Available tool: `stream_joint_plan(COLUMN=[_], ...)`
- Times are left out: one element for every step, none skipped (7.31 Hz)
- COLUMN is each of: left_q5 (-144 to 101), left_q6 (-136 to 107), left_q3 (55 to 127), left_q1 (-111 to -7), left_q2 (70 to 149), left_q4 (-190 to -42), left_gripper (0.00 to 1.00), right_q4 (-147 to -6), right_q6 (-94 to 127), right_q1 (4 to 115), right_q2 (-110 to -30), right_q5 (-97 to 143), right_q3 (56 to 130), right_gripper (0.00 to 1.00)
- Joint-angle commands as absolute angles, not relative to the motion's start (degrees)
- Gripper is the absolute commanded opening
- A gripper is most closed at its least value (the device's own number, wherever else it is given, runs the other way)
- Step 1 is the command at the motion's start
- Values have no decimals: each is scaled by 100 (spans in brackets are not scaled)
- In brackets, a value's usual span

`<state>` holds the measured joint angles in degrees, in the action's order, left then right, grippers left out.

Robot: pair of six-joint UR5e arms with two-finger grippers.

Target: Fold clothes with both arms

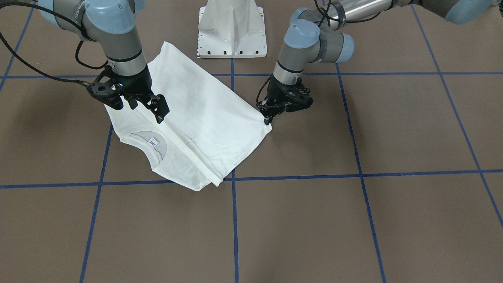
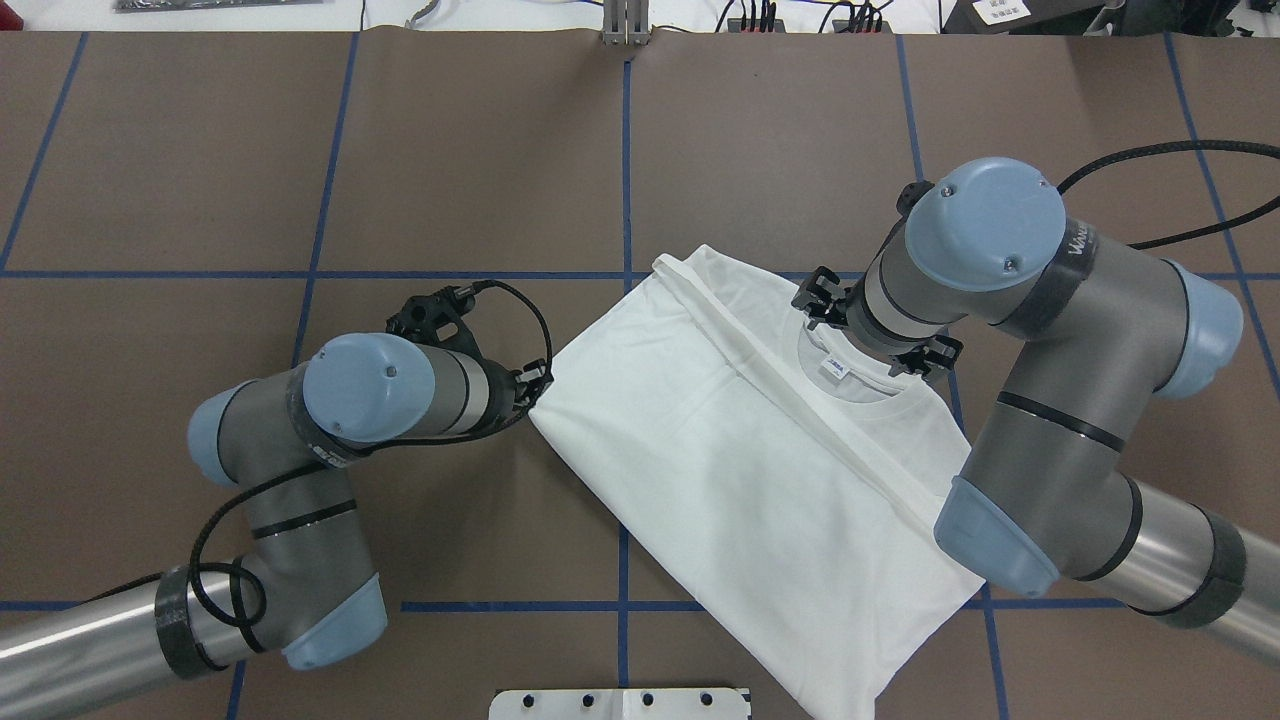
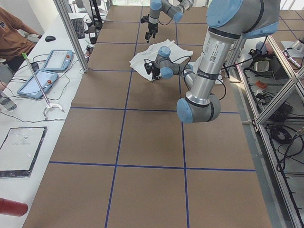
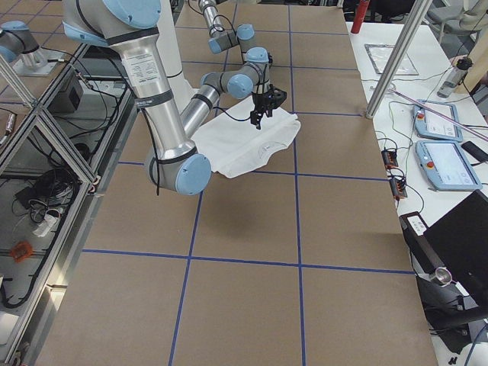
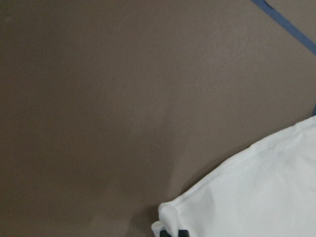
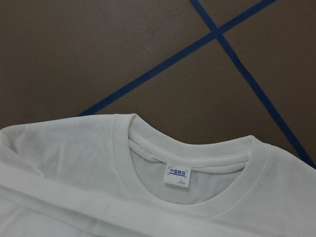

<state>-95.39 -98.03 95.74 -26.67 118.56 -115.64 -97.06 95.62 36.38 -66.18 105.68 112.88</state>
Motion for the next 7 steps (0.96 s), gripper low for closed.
stream_joint_plan(left_q5=[-9536, -9536, -9527, -9527, -9536, -9545, -9588], left_q6=[-9134, -9106, -9097, -8940, -8512, -8377, -8341], left_q3=[9144, 8175, 6964, 6221, 6144, 6117, 6126], left_q1=[-3476, -3828, -4102, -4296, -4428, -4473, -4500], left_q2=[12048, 12589, 13299, 13776, 13842, 13843, 13886], left_q4=[-11993, -12615, -13161, -13375, -13377, -13377, -13368], left_gripper=[0, 0, 0, 0, 6, 45, 51], right_q4=[-9712, -9703, -9703, -9703, -9703, -9703, -9686], right_q6=[9571, 9571, 9580, 9589, 9589, 9580, 9563], right_q1=[3647, 3639, 3630, 3621, 3612, 3595, 3525], right_q2=[-6636, -6627, -6610, -6583, -6566, -6539, -6496], right_q5=[10591, 10591, 10591, 10643, 10713, 10705, 10696], right_q3=[11294, 11285, 11285, 11285, 11285, 11268, 11276], right_gripper=[100, 100, 100, 100, 100, 100, 100])
